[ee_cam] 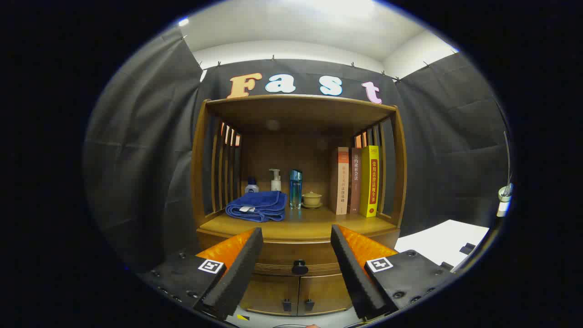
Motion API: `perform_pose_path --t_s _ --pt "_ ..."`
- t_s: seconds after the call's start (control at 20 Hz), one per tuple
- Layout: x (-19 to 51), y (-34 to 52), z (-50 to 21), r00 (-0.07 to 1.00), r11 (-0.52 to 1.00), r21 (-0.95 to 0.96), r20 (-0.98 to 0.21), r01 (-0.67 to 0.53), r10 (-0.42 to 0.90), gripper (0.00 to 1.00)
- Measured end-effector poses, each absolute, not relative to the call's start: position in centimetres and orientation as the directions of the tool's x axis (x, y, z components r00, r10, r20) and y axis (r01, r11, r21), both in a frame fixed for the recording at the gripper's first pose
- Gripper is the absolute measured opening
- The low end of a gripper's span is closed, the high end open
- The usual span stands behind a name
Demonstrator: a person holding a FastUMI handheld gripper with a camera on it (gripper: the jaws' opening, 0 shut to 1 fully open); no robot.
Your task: Pull open the drawer, take out the items inside it, and place them on the countertop above the cabinet.
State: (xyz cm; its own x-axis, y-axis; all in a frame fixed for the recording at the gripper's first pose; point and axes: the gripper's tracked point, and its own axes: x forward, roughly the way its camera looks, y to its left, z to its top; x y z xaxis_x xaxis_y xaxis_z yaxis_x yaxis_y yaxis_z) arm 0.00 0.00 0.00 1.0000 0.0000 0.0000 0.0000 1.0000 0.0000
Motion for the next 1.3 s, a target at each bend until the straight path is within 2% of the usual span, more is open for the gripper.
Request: perform_pose_path --t_s 1.3 --pt "0.15 -0.94 -0.57 1.000 1.000 0.020 -0.007 0.024 -0.024 0.98"
